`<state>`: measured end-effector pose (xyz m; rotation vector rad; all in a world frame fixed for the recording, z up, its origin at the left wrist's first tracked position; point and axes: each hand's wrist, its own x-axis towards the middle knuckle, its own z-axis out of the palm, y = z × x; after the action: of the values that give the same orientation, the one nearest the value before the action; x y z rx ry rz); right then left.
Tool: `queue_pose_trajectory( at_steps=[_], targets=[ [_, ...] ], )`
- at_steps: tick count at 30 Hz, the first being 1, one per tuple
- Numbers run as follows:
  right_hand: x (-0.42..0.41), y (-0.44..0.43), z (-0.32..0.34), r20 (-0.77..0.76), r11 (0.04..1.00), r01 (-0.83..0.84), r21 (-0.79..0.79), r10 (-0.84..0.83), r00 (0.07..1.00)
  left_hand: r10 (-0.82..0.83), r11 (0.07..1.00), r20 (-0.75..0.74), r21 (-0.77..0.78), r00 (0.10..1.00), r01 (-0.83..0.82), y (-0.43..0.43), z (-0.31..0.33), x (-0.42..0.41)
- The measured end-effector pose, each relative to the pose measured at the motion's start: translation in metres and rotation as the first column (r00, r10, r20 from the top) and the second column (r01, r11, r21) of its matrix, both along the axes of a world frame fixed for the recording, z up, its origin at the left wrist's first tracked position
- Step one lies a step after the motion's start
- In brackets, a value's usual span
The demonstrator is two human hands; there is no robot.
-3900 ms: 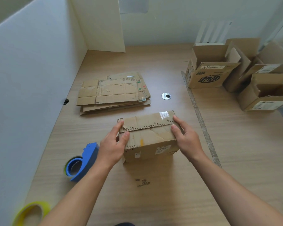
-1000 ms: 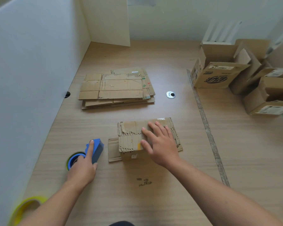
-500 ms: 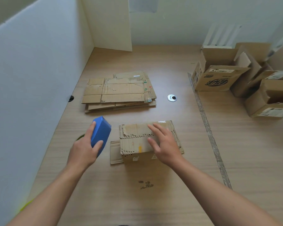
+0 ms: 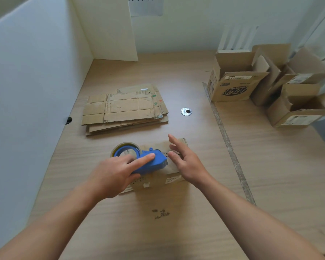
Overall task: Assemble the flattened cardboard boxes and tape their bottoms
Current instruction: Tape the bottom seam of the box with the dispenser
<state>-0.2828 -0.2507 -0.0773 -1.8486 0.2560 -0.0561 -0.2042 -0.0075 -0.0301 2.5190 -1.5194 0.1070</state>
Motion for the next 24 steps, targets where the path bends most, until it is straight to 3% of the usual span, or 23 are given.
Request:
queue_pose_trajectory(
  at_steps=[4, 15, 20, 24],
  targets=[
    [0.001, 0.000, 0.002, 0.014, 0.998, -0.060, -0.019, 0.060, 0.998, -0.094, 0.994, -0.011, 0.048, 0.995, 0.095, -0.006, 0.003, 0.005],
    [0.001, -0.014, 0.005, 0.001, 0.988, -0.155, 0.015, 0.155, 0.988, -0.131, 0.985, -0.023, 0.111, 0.991, 0.133, -0.013, 0.013, 0.004],
    [0.001, -0.004, -0.001, 0.033, 0.995, -0.048, -0.084, 0.051, 0.998, -0.133, 0.985, -0.027, 0.104, 0.991, 0.135, -0.011, 0.007, 0.007],
    [0.000, -0.001, -0.004, 0.067, 0.997, 0.044, -0.059, -0.040, 0.997, -0.097, 0.987, -0.114, 0.116, 0.989, 0.111, -0.012, 0.002, 0.012]
  ],
)
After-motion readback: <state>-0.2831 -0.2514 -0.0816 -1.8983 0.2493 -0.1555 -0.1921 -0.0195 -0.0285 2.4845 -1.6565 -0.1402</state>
